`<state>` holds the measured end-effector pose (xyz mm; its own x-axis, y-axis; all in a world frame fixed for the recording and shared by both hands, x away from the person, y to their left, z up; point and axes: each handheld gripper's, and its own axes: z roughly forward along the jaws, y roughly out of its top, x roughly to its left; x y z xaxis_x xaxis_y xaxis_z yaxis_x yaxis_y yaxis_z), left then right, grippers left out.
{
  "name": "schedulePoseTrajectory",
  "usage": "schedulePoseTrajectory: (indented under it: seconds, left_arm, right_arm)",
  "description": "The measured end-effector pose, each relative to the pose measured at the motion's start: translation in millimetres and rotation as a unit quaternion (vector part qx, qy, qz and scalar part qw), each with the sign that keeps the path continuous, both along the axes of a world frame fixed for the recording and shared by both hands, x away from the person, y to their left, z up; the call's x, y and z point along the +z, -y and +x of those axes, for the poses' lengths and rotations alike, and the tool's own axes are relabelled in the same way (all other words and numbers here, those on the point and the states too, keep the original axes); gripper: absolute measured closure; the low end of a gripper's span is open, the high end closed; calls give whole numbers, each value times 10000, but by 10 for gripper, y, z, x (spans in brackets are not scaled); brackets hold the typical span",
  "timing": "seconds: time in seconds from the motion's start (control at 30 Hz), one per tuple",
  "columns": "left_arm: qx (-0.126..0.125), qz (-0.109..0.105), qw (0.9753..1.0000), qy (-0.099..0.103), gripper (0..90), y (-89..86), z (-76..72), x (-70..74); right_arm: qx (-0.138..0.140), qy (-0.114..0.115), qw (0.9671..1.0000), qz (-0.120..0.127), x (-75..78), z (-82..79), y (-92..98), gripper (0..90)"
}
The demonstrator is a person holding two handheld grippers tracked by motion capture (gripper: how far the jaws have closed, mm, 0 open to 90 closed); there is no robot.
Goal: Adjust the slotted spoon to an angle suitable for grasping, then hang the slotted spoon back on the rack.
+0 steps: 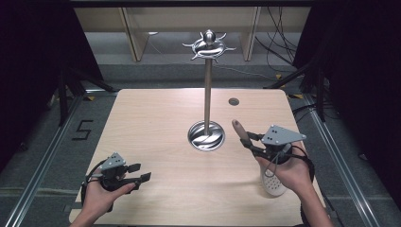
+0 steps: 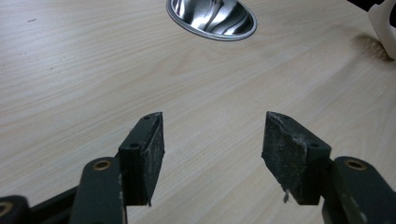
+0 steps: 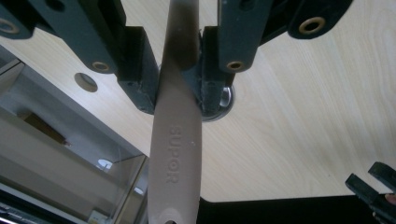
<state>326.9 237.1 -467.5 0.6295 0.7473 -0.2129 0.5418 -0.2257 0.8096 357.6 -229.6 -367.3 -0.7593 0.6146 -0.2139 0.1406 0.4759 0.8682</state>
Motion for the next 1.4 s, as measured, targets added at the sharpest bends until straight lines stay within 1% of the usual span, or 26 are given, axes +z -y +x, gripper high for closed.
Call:
schedulePoseTrajectory:
  seconds: [0.03, 0.07, 0.1, 0.23, 0.27, 0.3, 0.4, 0.43, 0.57, 0.63, 0.67, 0.7, 0.73, 0.77, 0.83, 0.87, 1.03, 1.07, 1.1, 1.13, 1.2, 1.23, 1.3, 1.33, 1.37, 1.4]
  left_arm:
    - [31, 7, 10000, -39, 381, -2, 8, -8]
    - [31, 7, 10000, -39, 381, -2, 8, -8]
    - [27, 23, 10000, -48, 381, -13, 9, -14]
    - [12, 4, 10000, -20, 380, -35, -19, -5]
    - [47, 2, 10000, 8, 380, -39, -29, -3]
    - [24, 4, 10000, -8, 380, -51, -32, 1]
    - [65, -33, 10000, 18, 380, -82, -34, 3]
    - [52, -21, 10000, 28, 380, -88, -31, 3]
    - [56, 30, 10000, -11, 380, -64, -21, 0]
    - [73, 22, 10000, 28, 380, -47, -10, -10]
    - [50, 40, 10000, -3, 380, -40, -7, -7]
    - [77, 27, 10000, 1, 380, -29, -10, -7]
    - [45, 44, 10000, 11, 380, -30, -11, -11]
    - [27, 56, 10000, 17, 380, -34, -15, -14]
    - [64, 54, 10000, 14, 380, -44, -32, -10]
    - [40, 33, 10000, 43, 380, -55, -37, -9]
    - [116, 63, 9999, 51, 380, -89, -66, 8]
    - [80, 7, 9999, 65, 380, -90, -65, 10]
    - [111, 38, 9999, 72, 380, -89, -71, 14]
    - [94, 33, 9999, 76, 380, -89, -70, 15]
    - [57, 20, 10000, 65, 380, -83, -63, 14]
    - [68, 20, 10000, 49, 380, -80, -61, 12]
    - [90, 54, 9999, 50, 380, -75, -53, 9]
    - [36, 42, 10000, 73, 380, -77, -41, 4]
    - [66, 22, 10000, 37, 380, -71, -45, 3]
    - [90, 45, 9999, 37, 380, -69, -47, 4]
  right_arm:
    - [-67, 94, 9999, 63, 17, 0, 54, 704]
    - [-67, 94, 9999, 63, 17, 0, 54, 704]
    - [-162, 122, 9996, 179, 19, 5, 91, 703]
    - [-248, 98, 9995, 193, 64, -2, 160, 703]
    - [-335, 162, 9991, 219, 77, -8, 174, 703]
    - [-319, 214, 9990, 233, 88, -2, 187, 704]
    - [-387, 101, 9985, 363, 112, -23, 219, 703]
    - [-462, 310, 9977, 384, 121, -13, 240, 704]
    - [-534, 334, 9961, 617, 134, 5, 293, 704]
    - [-534, 403, 9948, 768, 148, 24, 335, 704]
    - [-575, 478, 9940, 794, 156, 28, 353, 704]
    - [-623, 368, 9931, 923, 167, 10, 366, 704]
    - [-626, 378, 9924, 987, 180, 7, 374, 704]
    - [-633, 530, 9914, 1014, 204, 17, 397, 704]
    - [-686, 437, 9900, 1152, 251, -12, 409, 704]
    - [-705, 494, 9890, 1205, 268, -15, 409, 704]
    - [-697, 584, 9876, 1281, 388, -67, 363, 704]
    - [-691, 617, 9873, 1288, 403, -67, 353, 704]
    - [-641, 608, 9868, 1356, 421, -70, 332, 704]
    - [-713, 607, 9862, 1366, 434, -82, 323, 704]
    - [-661, 585, 9860, 1414, 457, -84, 299, 704]
    - [-644, 717, 9858, 1373, 474, -68, 298, 704]
    - [-659, 660, 9853, 1434, 484, -80, 277, 704]
    - [-637, 586, 9856, 1450, 490, -88, 263, 704]
    - [-650, 698, 9854, 1409, 499, -81, 259, 704]
    - [-638, 665, 9856, 1420, 505, -89, 254, 704]
